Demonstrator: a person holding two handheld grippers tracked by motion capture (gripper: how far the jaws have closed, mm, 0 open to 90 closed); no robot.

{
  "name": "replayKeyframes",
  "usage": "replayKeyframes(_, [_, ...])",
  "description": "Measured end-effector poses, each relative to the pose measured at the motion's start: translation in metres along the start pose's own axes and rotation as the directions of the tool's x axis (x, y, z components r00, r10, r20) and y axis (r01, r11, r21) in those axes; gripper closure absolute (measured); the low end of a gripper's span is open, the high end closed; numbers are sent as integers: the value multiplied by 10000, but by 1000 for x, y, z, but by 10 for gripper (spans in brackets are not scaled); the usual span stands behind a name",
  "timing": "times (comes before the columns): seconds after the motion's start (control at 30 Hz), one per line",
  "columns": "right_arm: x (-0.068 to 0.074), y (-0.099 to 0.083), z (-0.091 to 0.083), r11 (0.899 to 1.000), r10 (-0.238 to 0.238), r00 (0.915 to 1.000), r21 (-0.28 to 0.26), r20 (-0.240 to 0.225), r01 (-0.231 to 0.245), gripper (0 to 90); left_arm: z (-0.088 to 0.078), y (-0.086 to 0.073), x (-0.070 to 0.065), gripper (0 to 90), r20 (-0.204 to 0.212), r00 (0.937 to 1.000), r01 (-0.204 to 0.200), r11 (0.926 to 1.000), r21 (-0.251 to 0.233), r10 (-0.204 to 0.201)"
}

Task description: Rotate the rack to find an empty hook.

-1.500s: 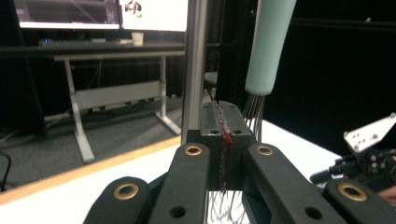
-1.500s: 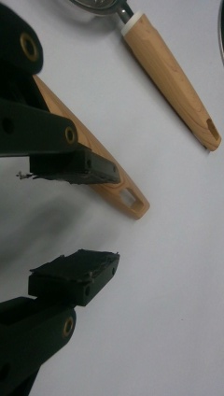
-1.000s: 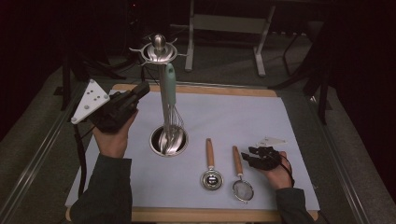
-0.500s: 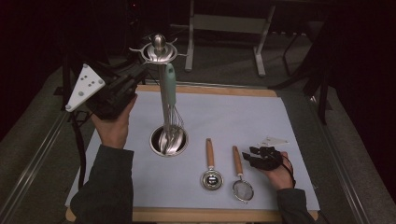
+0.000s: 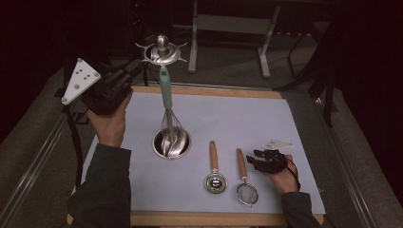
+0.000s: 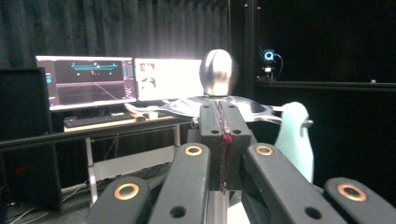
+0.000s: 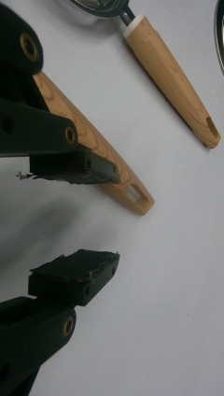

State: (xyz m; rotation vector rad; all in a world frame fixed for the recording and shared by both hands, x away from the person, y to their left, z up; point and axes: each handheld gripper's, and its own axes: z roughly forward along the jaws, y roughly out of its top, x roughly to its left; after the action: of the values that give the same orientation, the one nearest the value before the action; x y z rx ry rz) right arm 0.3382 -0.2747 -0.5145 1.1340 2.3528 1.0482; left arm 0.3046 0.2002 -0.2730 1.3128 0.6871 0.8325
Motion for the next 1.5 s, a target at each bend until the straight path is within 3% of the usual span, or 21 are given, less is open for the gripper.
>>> replayKeyframes(0.3, [1,0,0,10000,-34,10000,1,-10,34,549,4,3,7,900,-349,9994,-79,9999,144,84])
replayKeyframes(0.73, [2,0,1,10000,-30,10000,20,-77,31,549,14,5,17,900,-630,9978,237,9995,216,-223])
replayKeyframes(1.07, [1,-1,1,10000,-8,10000,53,-57,9,548,21,8,22,900,-788,9969,16,9982,604,31])
replayKeyframes(1.5, [1,-2,2,9999,-11,10000,140,-2,11,549,19,9,23,900,-890,9953,-298,9939,1058,393])
